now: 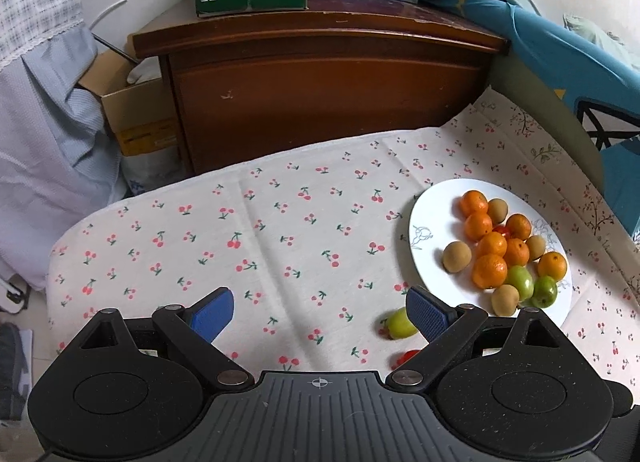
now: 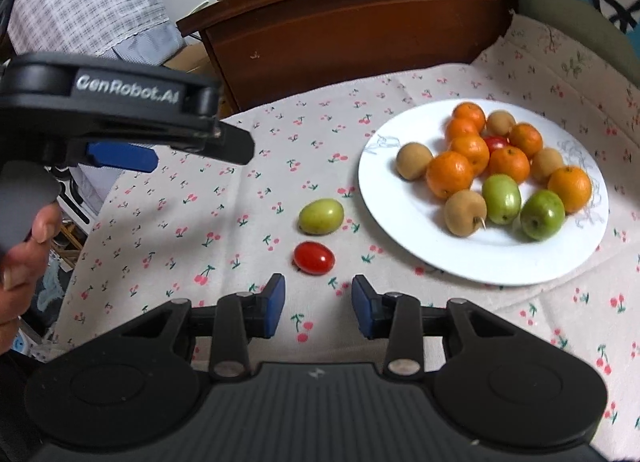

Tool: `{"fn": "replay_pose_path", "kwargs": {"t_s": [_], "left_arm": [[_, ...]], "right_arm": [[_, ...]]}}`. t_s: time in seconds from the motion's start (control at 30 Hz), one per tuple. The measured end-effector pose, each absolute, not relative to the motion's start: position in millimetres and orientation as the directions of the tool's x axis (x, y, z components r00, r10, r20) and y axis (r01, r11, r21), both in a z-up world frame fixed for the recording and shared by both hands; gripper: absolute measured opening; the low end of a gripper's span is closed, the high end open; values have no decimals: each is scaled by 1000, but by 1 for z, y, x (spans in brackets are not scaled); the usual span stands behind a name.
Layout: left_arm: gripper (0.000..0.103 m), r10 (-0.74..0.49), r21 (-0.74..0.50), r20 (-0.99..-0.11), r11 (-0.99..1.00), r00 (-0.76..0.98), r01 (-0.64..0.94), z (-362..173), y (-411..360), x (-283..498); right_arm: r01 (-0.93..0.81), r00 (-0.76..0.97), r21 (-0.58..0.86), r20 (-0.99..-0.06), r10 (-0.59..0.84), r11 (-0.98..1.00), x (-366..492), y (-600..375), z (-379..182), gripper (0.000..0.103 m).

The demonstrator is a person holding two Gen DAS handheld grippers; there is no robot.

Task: Organize fruits
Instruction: 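Grasp the red cherry tomato with the right tool while the left tool grasps the green fruit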

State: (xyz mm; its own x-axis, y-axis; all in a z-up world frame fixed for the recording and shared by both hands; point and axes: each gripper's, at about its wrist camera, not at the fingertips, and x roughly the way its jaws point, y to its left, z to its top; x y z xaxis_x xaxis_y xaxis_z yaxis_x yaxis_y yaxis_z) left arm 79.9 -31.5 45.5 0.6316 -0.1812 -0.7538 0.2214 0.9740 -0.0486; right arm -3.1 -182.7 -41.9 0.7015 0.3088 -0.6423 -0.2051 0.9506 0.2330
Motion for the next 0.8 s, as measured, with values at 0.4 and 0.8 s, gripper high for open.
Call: {"fn": "replay_pose_path", "kwargs": {"t_s": [0.4,0.8], "left_arm": [[94,-189,-48,-784,968,591,246,30,-36,88],[94,-267,5,-783,901,562,434,20,-60,71]], "right_arm": [[-229,722,193,-624,299,954,10,-175,-47,23],[-142,680,252,-678,279,957,-15,-210,-41,23]]}}
